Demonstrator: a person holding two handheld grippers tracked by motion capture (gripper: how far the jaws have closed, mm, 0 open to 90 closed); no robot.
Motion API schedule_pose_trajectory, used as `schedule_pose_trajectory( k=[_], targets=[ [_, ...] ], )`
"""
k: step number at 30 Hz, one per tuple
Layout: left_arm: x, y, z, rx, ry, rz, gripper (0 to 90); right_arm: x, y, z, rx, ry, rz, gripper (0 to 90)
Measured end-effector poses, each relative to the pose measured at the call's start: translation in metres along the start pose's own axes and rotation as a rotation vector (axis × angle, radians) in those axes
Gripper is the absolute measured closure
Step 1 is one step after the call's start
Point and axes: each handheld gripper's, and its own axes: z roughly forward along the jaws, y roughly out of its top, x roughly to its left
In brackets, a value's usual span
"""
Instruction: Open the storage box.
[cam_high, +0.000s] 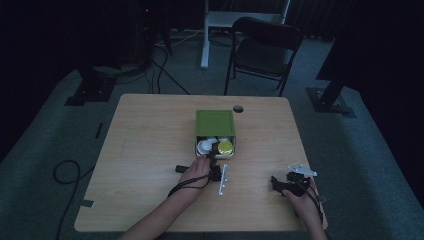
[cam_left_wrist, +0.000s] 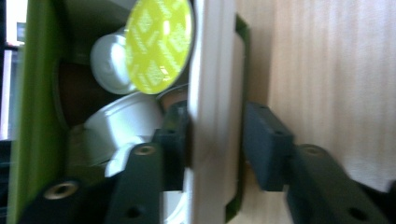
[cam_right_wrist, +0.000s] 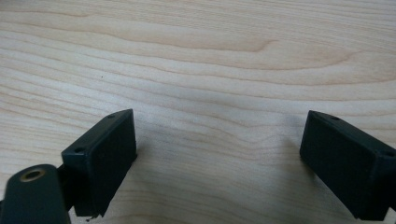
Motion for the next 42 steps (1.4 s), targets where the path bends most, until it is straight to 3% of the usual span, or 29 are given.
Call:
schedule_pose_trajectory(
  k=[5,7,12,18,25,29,42],
  targets=[
    [0.0,-0.001,0.003,0.007,0.031,0.014,69.4,0.0,0.0,0.0,0.0,0.0,0.0,10.4],
    [0.001,-0.001,0.003,0.008,0.021,0.002,71.7,0.0,0.0,0.0,0.0,0.0,0.0,10.4],
    [0.001,0.0,0.003,0.016,0.02,0.029,72.5,0.0,0.0,0.0,0.0,0.0,0.0,10.4],
    [0.0,0.0,0.001,0.005,0.014,0.028,72.7,0.0,0.0,0.0,0.0,0.0,0.0,10.4],
    [0.0,0.002,-0.005,0.009,-0.001,0.03,72.8,0.0,0.0,0.0,0.0,0.0,0.0,10.4],
    [-0.005,0.001,-0.008,-0.01,0.016,0.041,72.8,0.0,0.0,0.0,0.0,0.0,0.0,10.4],
    [-0.014,0.003,-0.026,-0.033,0.006,0.046,72.9,0.0,0.0,0.0,0.0,0.0,0.0,10.4]
  ],
)
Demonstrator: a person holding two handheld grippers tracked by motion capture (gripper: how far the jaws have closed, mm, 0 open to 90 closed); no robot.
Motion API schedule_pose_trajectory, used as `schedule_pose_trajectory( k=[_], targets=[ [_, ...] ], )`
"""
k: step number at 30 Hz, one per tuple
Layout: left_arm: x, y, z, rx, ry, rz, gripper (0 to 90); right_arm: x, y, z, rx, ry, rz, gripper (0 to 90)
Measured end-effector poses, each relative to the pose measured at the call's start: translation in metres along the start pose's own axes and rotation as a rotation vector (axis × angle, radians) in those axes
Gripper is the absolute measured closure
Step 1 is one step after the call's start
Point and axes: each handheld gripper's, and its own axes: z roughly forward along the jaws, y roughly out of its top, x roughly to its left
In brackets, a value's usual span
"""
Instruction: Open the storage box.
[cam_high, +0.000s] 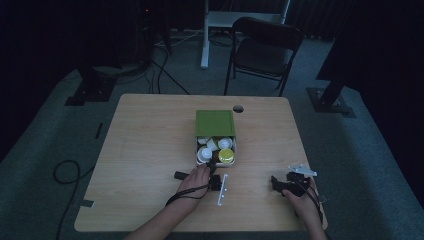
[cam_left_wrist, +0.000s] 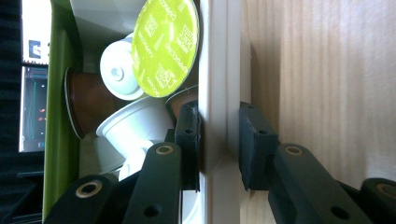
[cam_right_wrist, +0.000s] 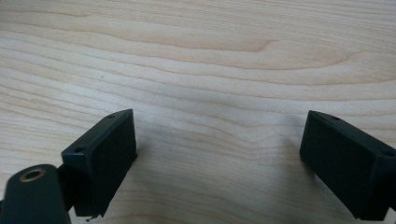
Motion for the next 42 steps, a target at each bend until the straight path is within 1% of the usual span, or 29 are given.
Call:
schedule_pose_trajectory(
  k=[1,3,5,6,8,9,11,13,14,15,16,17,19,20,21,22,23,24,28,29,32,37,38,40,42],
  targets=[
    [-0.001,0.0,-0.001,-0.006,0.002,-0.005,72.9,0.0,0.0,0.0,0.0,0.0,0.0,10.4],
    [-0.002,0.002,-0.004,0.001,-0.003,0.0,72.9,0.0,0.0,0.0,0.0,0.0,0.0,10.4],
    [-0.003,0.002,-0.007,-0.004,-0.01,-0.003,72.9,0.0,0.0,0.0,0.0,0.0,0.0,10.4],
    [-0.003,0.003,-0.009,0.002,-0.012,0.005,73.0,0.0,0.0,0.0,0.0,0.0,0.0,10.4],
    [-0.005,0.003,-0.012,-0.002,-0.017,0.007,73.0,0.0,0.0,0.0,0.0,0.0,0.0,10.4],
    [-0.006,0.003,-0.013,-0.011,-0.009,0.005,73.0,0.0,0.0,0.0,0.0,0.0,0.0,10.4],
    [-0.008,0.004,-0.016,-0.008,-0.018,0.006,73.0,0.0,0.0,0.0,0.0,0.0,0.0,10.4],
    [-0.01,0.004,-0.019,-0.018,-0.015,0.007,73.0,0.0,0.0,0.0,0.0,0.0,0.0,10.4],
    [-0.01,0.004,-0.021,-0.009,-0.022,0.013,73.0,0.0,0.0,0.0,0.0,0.0,0.0,10.4],
    [-0.011,0.005,-0.022,-0.018,-0.021,0.007,73.0,0.0,0.0,0.0,0.0,0.0,0.0,10.4],
    [-0.011,0.005,-0.024,-0.015,-0.022,0.014,73.0,0.0,0.0,0.0,0.0,0.0,0.0,10.4],
    [-0.011,0.005,-0.025,-0.013,-0.028,0.012,73.0,0.0,0.0,0.0,0.0,0.0,0.0,10.4],
    [-0.013,0.006,-0.026,-0.025,-0.025,0.005,73.0,0.0,0.0,0.0,0.0,0.0,0.0,10.4],
    [-0.013,0.007,-0.027,-0.014,-0.035,0.016,73.0,0.0,0.0,0.0,0.0,0.0,0.0,10.4],
    [-0.015,0.007,-0.028,-0.024,-0.036,0.006,73.1,0.0,0.0,0.0,0.0,0.0,0.0,10.4],
    [-0.016,0.007,-0.029,-0.026,-0.034,0.013,73.1,0.0,0.0,0.0,0.0,0.0,0.0,10.4],
    [-0.017,0.008,-0.029,-0.02,-0.046,0.01,73.1,0.0,0.0,0.0,0.0,0.0,0.0,10.4],
    [-0.018,0.008,-0.03,-0.019,-0.04,0.015,73.3,0.0,0.0,0.0,0.0,0.0,0.0,10.4],
    [-0.02,0.01,-0.034,-0.019,-0.04,0.011,73.3,0.0,0.0,0.0,0.0,0.0,0.0,10.4],
    [-0.021,0.01,-0.035,-0.025,-0.042,0.003,73.3,0.0,0.0,0.0,0.0,0.0,0.0,10.4],
    [-0.021,0.011,-0.038,-0.024,-0.043,0.011,73.3,0.0,0.0,0.0,0.0,0.0,0.0,10.4],
    [-0.023,0.013,-0.043,-0.021,-0.053,0.005,73.3,0.0,0.0,0.0,0.0,0.0,-0.001,10.4],
    [-0.023,0.013,-0.044,-0.016,-0.052,0.011,73.3,0.0,0.0,0.0,0.0,0.0,0.0,10.4],
    [-0.023,0.014,-0.045,-0.022,-0.057,0.0,73.3,0.0,0.0,0.0,0.0,0.0,0.0,10.4],
    [-0.024,0.014,-0.047,-0.018,-0.062,-0.001,73.3,0.0,0.0,0.0,0.0,0.0,0.0,10.4]
  ],
)
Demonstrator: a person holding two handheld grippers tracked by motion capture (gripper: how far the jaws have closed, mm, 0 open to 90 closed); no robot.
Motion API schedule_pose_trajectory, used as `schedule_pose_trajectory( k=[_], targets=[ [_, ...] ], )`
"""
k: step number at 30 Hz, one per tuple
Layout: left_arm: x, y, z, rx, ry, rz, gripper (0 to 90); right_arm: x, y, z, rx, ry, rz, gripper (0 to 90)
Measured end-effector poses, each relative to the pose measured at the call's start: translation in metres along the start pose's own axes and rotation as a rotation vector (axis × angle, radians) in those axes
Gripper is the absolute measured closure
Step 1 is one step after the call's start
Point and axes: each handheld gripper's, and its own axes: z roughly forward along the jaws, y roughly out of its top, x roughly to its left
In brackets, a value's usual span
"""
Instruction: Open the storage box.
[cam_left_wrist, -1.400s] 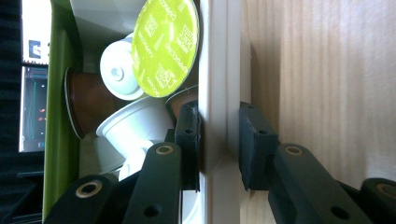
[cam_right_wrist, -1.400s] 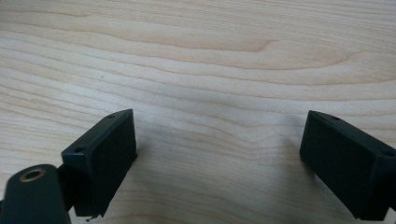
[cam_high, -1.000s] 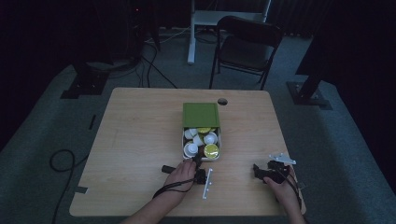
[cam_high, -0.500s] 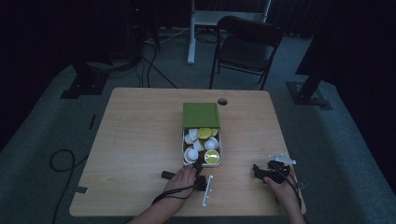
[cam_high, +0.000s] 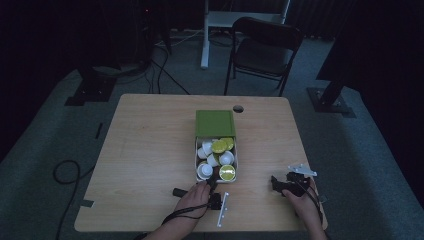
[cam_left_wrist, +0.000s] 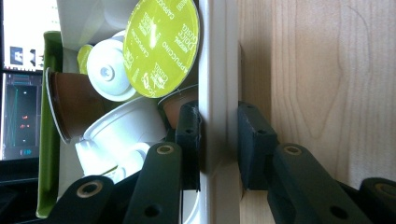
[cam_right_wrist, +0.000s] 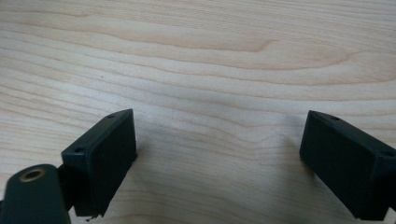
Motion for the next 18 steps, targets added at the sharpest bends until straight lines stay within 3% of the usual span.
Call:
schedule_pose_trajectory(
  k=[12,13,14,16,18],
  targets=[
    [-0.002,0.002,-0.007,-0.002,-0.015,0.002,73.3,0.0,0.0,0.0,0.0,0.0,0.0,10.4],
    [-0.004,0.003,-0.008,-0.02,-0.01,-0.014,73.3,0.0,0.0,0.0,0.0,0.0,0.0,10.4],
    [-0.004,0.003,-0.008,-0.026,-0.018,-0.033,72.3,0.0,0.0,0.0,0.0,0.0,0.0,10.4],
    [-0.005,0.003,-0.009,-0.032,-0.033,-0.051,59.7,0.0,0.0,0.0,0.0,0.0,0.0,10.4],
    [-0.005,0.004,-0.012,-0.049,-0.032,-0.061,58.7,0.0,0.0,0.0,0.0,0.0,0.0,10.4]
  ],
)
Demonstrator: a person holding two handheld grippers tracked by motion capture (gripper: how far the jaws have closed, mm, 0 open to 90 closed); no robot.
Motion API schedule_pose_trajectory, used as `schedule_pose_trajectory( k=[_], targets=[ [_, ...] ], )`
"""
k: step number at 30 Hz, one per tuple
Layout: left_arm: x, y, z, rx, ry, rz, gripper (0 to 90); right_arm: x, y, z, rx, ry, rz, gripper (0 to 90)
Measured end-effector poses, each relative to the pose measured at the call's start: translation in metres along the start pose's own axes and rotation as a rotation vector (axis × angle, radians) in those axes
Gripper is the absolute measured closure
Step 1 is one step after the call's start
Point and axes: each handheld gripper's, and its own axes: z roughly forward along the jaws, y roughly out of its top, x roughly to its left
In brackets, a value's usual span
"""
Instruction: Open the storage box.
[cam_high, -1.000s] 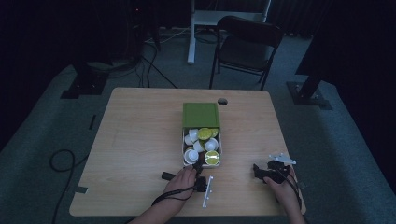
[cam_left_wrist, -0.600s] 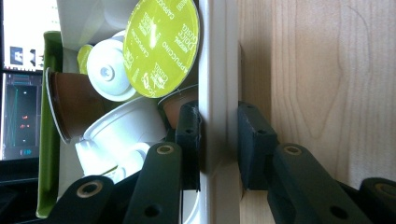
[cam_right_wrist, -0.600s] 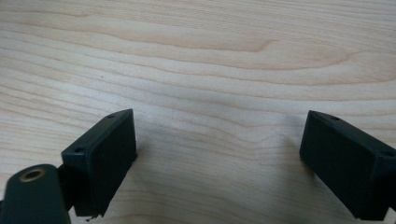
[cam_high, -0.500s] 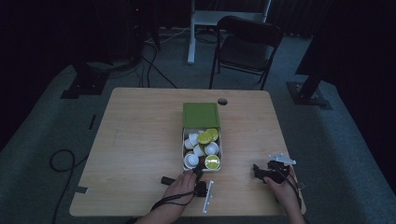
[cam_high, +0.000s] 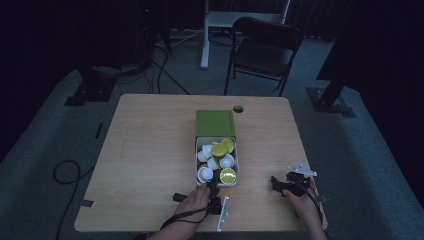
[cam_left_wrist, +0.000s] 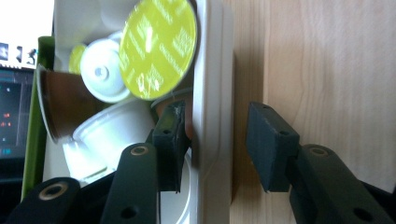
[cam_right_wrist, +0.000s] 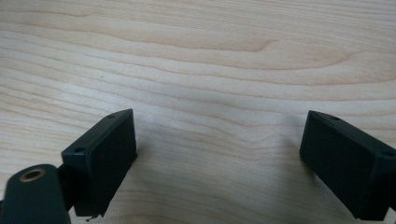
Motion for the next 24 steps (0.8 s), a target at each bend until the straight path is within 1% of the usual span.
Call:
schedule_pose_trajectory(
  k=[1,2,3,4,5,7,8,9,10,11,12,13,15,16,18,20,23,24],
  targets=[
    [0.0,0.0,-0.001,-0.01,-0.018,-0.017,55.3,0.0,0.0,0.0,0.0,0.0,0.0,10.4],
    [0.0,0.001,-0.003,-0.022,-0.036,-0.045,51.5,0.0,0.0,0.0,0.0,0.0,0.0,10.4],
    [0.0,0.001,-0.004,-0.02,-0.037,-0.045,51.1,0.0,0.0,0.0,0.0,0.0,0.0,10.4],
    [0.001,0.0,-0.006,-0.025,-0.05,-0.052,50.5,0.0,0.0,0.0,0.0,0.0,0.0,10.4],
    [0.003,0.0,-0.008,-0.028,-0.069,-0.071,48.4,0.0,0.0,0.0,0.0,0.0,0.0,10.4],
    [0.005,-0.001,-0.011,-0.054,-0.09,-0.103,46.2,0.0,0.0,0.0,0.0,0.0,0.0,10.4],
    [0.006,-0.001,-0.013,-0.065,-0.098,-0.127,45.2,0.0,0.0,0.0,0.0,0.0,0.0,10.4],
    [0.006,-0.001,-0.013,-0.065,-0.098,-0.127,44.7,0.0,0.0,0.0,0.0,0.0,0.0,10.4],
    [0.01,-0.001,-0.017,-0.076,-0.102,-0.145,42.1,0.0,0.0,0.0,0.0,0.0,0.0,10.4],
    [0.012,-0.001,-0.018,-0.089,-0.106,-0.165,41.7,0.0,0.0,0.0,0.0,0.0,0.0,10.4],
    [0.014,-0.001,-0.019,-0.098,-0.117,-0.197,41.4,0.0,0.0,0.0,0.0,0.0,0.0,10.4],
    [0.015,-0.001,-0.02,-0.106,-0.12,-0.216,39.3,0.0,0.0,0.0,0.0,0.0,0.0,10.4],
    [0.019,-0.001,-0.021,-0.112,-0.123,-0.238,35.7,0.0,0.0,0.0,0.0,0.0,0.0,10.4],
    [0.02,-0.002,-0.022,-0.112,-0.129,-0.254,34.7,0.0,0.0,0.0,0.0,0.0,0.0,10.4],
    [0.024,-0.003,-0.023,-0.134,-0.142,-0.295,31.0,0.0,0.0,0.0,0.0,0.0,0.0,10.4],
    [0.028,-0.005,-0.024,-0.142,-0.162,-0.329,30.6,0.0,0.0,0.0,0.0,0.0,0.0,10.4],
    [0.034,-0.007,-0.027,-0.175,-0.199,-0.398,30.0,0.0,0.0,0.0,0.0,0.0,0.0,10.4],
    [0.035,-0.007,-0.027,-0.19,-0.206,-0.413,30.0,0.0,0.0,0.0,0.0,0.0,0.0,10.4]
  ],
)
